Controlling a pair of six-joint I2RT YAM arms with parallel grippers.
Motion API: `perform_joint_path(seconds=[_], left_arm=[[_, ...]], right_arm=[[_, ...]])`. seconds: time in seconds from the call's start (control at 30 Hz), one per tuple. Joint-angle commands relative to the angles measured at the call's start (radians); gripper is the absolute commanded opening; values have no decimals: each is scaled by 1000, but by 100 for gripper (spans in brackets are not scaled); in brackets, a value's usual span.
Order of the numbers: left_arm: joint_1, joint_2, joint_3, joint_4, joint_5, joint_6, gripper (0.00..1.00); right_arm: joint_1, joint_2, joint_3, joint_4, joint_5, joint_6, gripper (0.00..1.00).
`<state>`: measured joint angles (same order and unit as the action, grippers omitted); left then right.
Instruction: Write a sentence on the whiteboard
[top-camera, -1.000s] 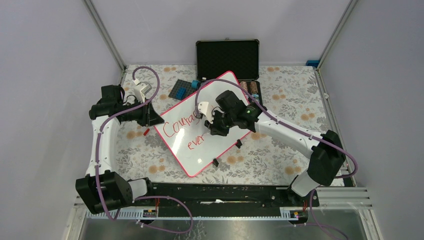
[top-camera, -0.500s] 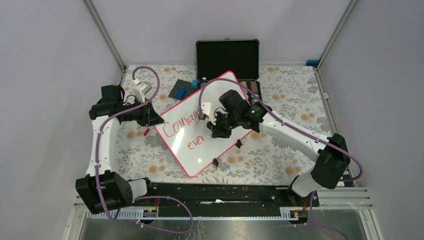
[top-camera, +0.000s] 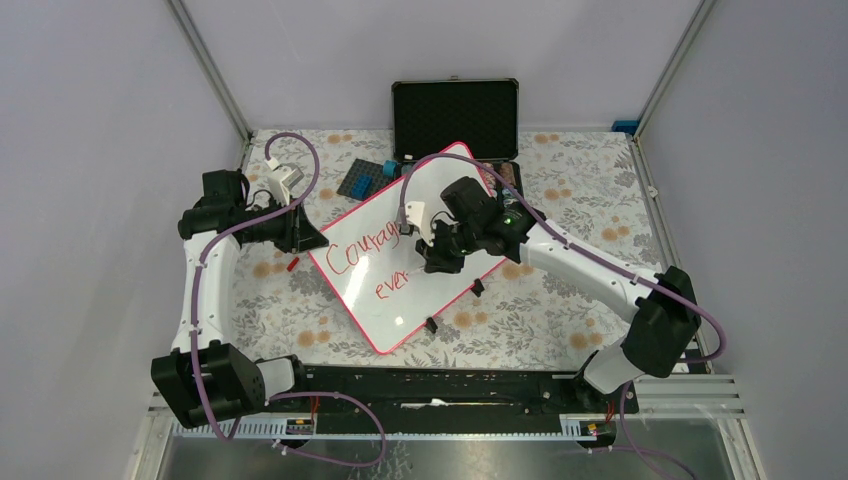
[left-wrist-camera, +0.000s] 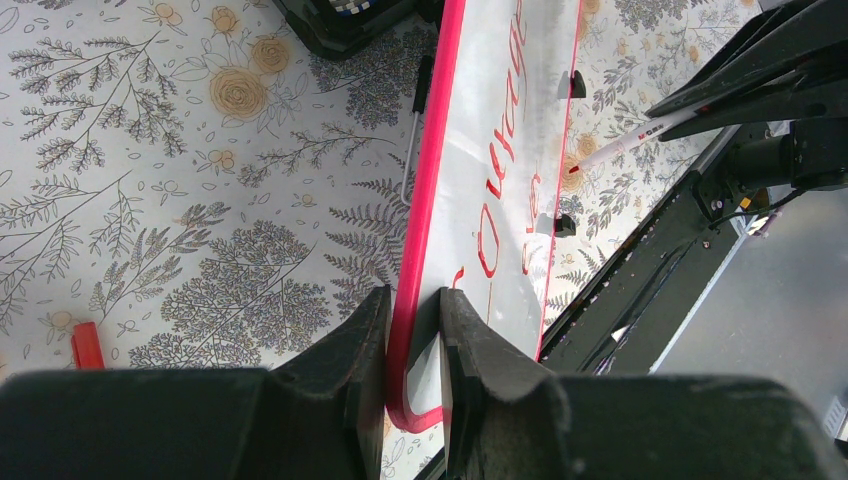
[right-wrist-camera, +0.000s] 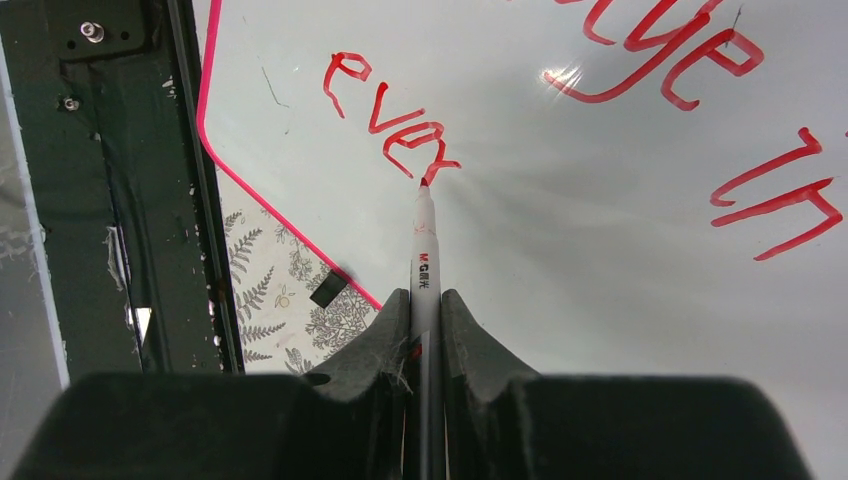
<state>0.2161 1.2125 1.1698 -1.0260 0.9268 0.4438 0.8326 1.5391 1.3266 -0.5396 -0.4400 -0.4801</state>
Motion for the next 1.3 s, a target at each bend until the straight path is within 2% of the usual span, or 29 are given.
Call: perform_joint_path(seconds=[0.0,0.9,1.27], left_arm=[[-6,-5,-10,28,-26,24,1],[-7,-1,-8,28,-25,27,1],[-6,4,-7,28,-26,29,1]], right_arm=[[-7,8,22,29,-28,10,0],[-17,80,78,57,84,15,0],[-21,55,15,56,77,5,0]])
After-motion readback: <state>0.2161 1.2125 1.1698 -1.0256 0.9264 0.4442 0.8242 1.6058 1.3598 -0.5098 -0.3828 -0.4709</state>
